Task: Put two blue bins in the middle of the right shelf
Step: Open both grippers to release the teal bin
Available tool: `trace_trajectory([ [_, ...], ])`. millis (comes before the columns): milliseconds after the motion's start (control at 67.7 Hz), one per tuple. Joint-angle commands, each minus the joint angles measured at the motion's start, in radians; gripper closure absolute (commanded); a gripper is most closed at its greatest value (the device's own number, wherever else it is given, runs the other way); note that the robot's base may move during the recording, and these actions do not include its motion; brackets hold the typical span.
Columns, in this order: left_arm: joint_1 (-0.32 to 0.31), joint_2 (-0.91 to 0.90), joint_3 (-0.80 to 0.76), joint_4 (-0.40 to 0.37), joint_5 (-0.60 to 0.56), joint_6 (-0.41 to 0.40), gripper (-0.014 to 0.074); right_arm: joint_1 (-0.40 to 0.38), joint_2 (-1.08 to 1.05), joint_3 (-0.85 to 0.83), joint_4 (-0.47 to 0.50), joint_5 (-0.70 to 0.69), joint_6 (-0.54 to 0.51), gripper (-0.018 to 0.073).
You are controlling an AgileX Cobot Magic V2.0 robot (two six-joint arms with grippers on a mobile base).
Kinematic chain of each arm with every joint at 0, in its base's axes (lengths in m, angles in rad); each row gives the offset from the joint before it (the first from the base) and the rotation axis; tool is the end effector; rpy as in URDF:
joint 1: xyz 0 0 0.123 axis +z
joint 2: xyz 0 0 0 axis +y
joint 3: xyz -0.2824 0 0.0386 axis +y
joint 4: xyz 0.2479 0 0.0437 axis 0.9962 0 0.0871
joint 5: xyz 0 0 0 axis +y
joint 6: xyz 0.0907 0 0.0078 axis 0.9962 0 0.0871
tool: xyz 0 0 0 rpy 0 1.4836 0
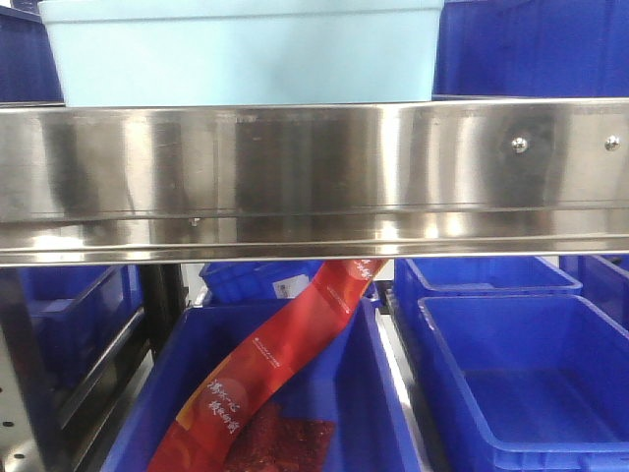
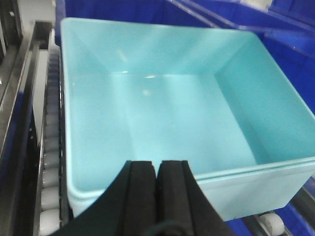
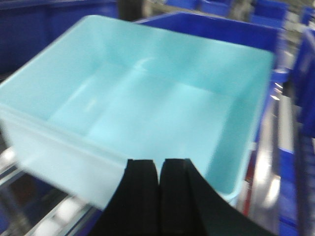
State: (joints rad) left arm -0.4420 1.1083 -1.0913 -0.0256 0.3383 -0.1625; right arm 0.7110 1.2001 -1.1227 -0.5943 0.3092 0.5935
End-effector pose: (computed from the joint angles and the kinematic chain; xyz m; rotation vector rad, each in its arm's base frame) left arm 0.2210 -0.1055 0.4082 0.2431 1.8463 -0.4465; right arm 0.2156 0.1651 0.4024 -0.5027 1.7607 0.3624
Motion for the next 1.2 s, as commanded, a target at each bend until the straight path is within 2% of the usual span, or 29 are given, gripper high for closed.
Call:
trace_trajectory([
  [0,-0.007,-0.062,0.099,-0.017,-0.107,0.009,0.0707,-0.002,-0.063,0.094,-0.022,-0.109,-0.011,0.0724],
  [118,-0.014,-0.16,0.256,-0.021,-0.195,0.009,0.0707,-0.002,-0.174,0.243,-0.022,-0.183,-0.011,0.0724],
  [207,-0.031,-0.245,0.367,-0.021,-0.252,0.009,0.0707,-0.002,-0.268,0.333,-0.022,-0.186,-0.011,0.0724],
  [384,-0.072,-0.429,0.498,-0.021,-0.265,0.009,0.0707,-0.002,-0.471,0.451,-0.022,-0.131,-0.009,0.0724],
  [502,-0.088,-0.543,0.509,-0.021,-0.251,0.009,0.0707,-0.002,-0.601,0.468,-0.022,-0.039,-0.009,0.0724],
  [724,-0.088,-0.668,0.509,-0.021,-0.251,0.009,0.0707,-0.002,-0.739,0.468,-0.022,-0.036,-0.009,0.0724],
  [1181,-0.088,-0.692,0.509,-0.021,-0.253,0.009,0.0707,-0.002,-0.774,0.468,-0.022,-0.051,-0.009,0.0724],
])
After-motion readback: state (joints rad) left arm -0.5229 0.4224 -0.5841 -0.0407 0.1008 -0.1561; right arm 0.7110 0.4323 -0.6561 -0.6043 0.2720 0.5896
